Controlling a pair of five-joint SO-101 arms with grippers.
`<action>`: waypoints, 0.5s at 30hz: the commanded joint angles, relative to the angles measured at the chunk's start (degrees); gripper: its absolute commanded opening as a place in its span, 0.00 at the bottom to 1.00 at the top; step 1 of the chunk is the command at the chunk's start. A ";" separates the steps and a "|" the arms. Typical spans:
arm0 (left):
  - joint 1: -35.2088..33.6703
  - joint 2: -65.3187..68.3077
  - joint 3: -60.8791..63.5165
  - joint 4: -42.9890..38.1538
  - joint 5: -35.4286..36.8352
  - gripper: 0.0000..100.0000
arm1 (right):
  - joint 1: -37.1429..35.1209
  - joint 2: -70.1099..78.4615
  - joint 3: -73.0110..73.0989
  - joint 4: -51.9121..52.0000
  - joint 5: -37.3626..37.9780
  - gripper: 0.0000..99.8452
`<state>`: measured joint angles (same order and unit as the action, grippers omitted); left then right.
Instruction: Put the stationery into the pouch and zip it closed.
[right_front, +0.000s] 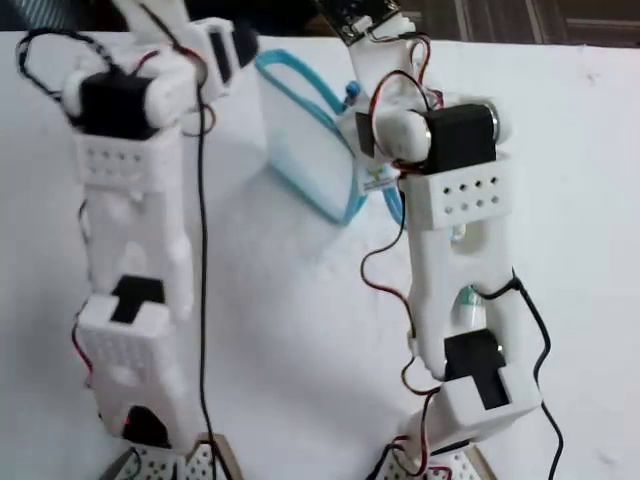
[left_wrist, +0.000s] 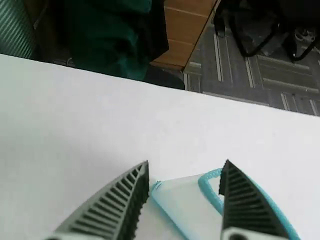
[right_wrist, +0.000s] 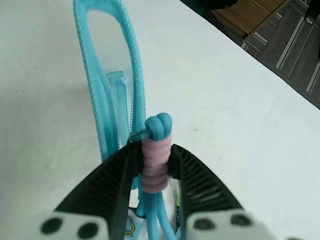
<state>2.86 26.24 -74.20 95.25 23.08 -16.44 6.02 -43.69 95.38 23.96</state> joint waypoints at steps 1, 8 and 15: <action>3.03 0.13 -2.90 0.44 -4.92 0.24 | 0.04 0.13 0.79 0.22 0.44 0.02; 3.30 2.51 0.18 -2.99 -9.93 0.24 | 0.04 0.04 0.79 0.31 0.44 0.02; 3.21 5.49 2.73 -7.12 -17.14 0.09 | 0.48 0.04 0.79 0.22 0.44 0.02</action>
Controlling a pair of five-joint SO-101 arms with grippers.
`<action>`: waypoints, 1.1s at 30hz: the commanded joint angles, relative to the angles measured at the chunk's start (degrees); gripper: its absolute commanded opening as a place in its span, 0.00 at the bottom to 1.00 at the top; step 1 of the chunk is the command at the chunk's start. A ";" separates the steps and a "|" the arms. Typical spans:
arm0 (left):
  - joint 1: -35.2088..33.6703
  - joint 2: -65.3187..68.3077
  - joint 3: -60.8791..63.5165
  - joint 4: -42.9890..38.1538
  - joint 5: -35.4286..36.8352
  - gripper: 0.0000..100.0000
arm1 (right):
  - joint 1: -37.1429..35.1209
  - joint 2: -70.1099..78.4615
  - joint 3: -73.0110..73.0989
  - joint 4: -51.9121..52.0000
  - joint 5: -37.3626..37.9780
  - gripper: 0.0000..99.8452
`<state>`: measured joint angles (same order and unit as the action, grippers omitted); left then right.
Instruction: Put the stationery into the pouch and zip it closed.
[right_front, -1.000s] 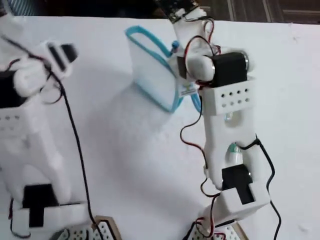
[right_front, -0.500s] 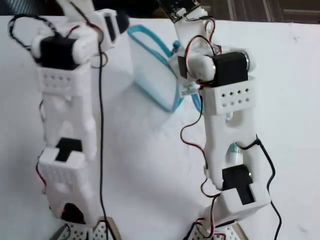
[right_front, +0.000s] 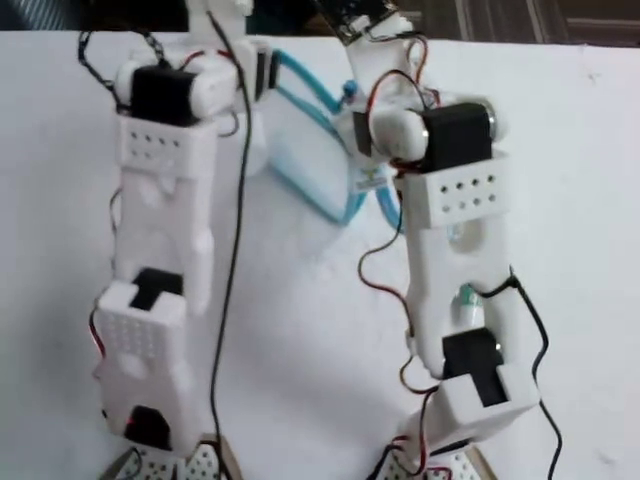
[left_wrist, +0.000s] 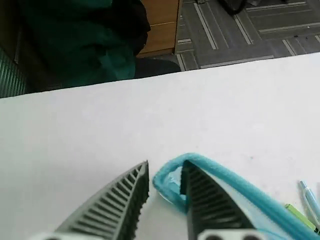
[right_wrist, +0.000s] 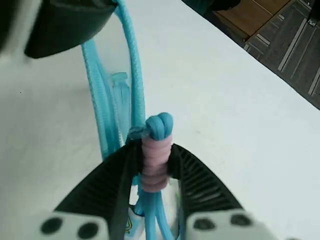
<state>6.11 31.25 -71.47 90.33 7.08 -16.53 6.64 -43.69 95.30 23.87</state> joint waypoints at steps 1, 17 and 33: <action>-0.04 1.01 -0.26 -2.81 -1.14 0.09 | 0.57 -0.57 0.79 0.31 0.53 0.02; 0.75 6.73 -0.70 -4.84 -3.87 0.02 | 0.57 -0.13 0.79 0.13 0.53 0.02; 2.42 10.51 -3.69 1.05 4.57 0.02 | 6.37 -0.66 0.26 0.31 0.44 0.03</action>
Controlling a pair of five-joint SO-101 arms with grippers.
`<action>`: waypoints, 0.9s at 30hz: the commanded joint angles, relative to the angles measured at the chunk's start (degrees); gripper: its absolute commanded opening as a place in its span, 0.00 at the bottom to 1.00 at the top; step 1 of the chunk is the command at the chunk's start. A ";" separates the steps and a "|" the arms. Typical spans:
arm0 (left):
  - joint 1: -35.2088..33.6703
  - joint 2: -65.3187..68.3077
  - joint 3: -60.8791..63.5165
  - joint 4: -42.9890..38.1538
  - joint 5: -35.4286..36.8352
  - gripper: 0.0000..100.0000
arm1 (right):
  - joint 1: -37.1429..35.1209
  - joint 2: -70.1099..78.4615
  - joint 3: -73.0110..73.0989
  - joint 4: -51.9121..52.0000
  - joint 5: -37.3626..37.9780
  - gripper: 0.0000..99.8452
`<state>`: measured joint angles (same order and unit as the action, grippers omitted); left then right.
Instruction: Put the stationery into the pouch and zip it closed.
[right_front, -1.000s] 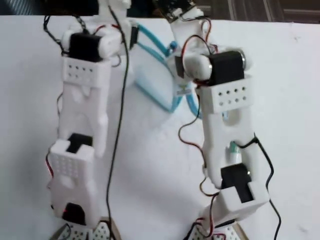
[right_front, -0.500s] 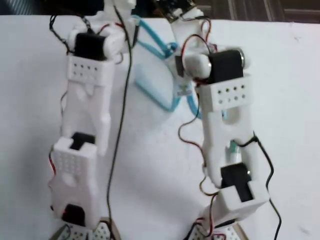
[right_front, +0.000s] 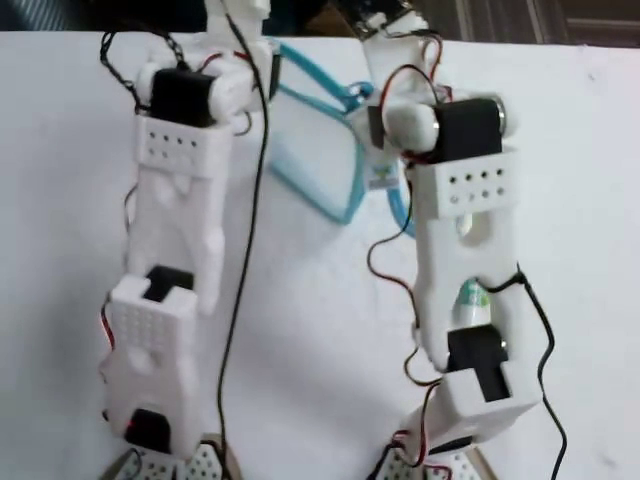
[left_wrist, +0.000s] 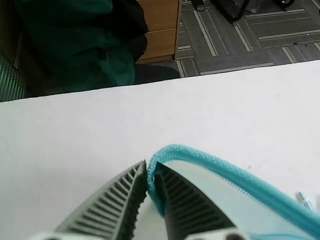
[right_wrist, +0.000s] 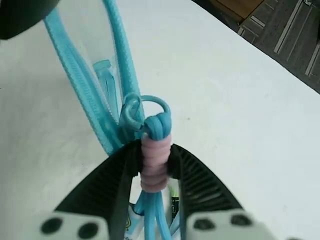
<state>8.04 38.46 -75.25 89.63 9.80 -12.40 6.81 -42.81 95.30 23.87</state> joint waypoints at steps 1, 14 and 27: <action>0.48 3.65 0.00 1.67 2.02 0.02 | 2.51 -1.10 -0.62 0.31 0.44 0.05; 0.66 3.65 -0.09 -2.81 8.18 0.02 | 7.60 -13.32 -0.09 0.22 0.44 0.25; 0.31 4.18 -7.03 -1.23 8.26 0.02 | 16.57 9.63 17.85 -5.23 -3.60 0.25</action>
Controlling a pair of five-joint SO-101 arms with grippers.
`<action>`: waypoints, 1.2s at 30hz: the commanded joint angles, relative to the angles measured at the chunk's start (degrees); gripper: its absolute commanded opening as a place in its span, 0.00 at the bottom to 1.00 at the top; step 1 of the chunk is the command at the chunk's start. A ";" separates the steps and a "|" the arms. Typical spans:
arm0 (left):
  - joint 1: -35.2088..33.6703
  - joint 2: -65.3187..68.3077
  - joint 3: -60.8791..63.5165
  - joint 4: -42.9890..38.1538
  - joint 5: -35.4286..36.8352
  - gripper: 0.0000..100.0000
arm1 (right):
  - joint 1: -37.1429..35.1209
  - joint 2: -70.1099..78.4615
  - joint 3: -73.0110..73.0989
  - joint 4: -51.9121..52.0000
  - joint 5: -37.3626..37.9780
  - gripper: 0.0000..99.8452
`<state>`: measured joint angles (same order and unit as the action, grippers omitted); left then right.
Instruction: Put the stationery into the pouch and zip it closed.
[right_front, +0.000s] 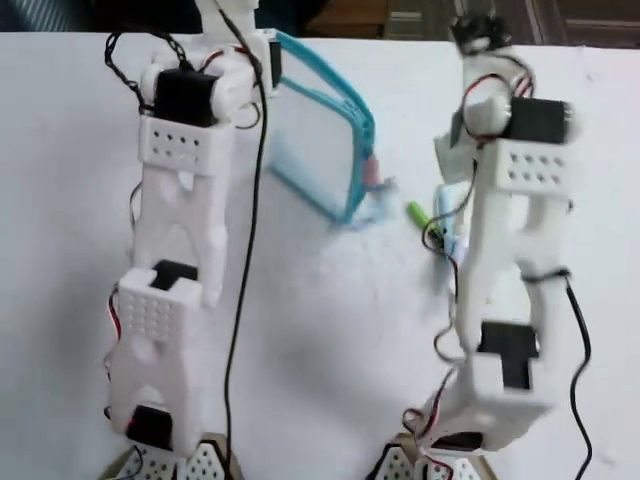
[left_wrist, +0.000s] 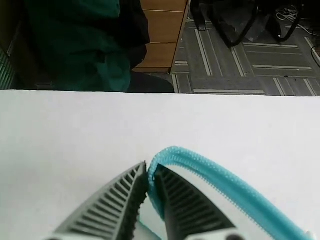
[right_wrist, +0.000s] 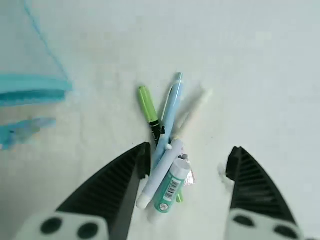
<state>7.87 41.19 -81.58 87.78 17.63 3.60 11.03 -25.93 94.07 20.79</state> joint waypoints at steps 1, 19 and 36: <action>0.48 1.54 -0.70 0.53 0.44 0.02 | 0.66 8.40 0.79 -5.58 -0.53 0.25; -0.48 4.97 -1.23 -0.53 0.53 0.02 | 3.65 39.87 -15.91 -7.16 -0.53 0.25; -0.31 4.97 -1.05 -0.53 0.53 0.02 | 3.38 53.58 -38.59 6.64 -0.97 0.02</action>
<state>7.69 43.74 -82.90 87.34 17.63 7.30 64.40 -61.80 98.20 20.26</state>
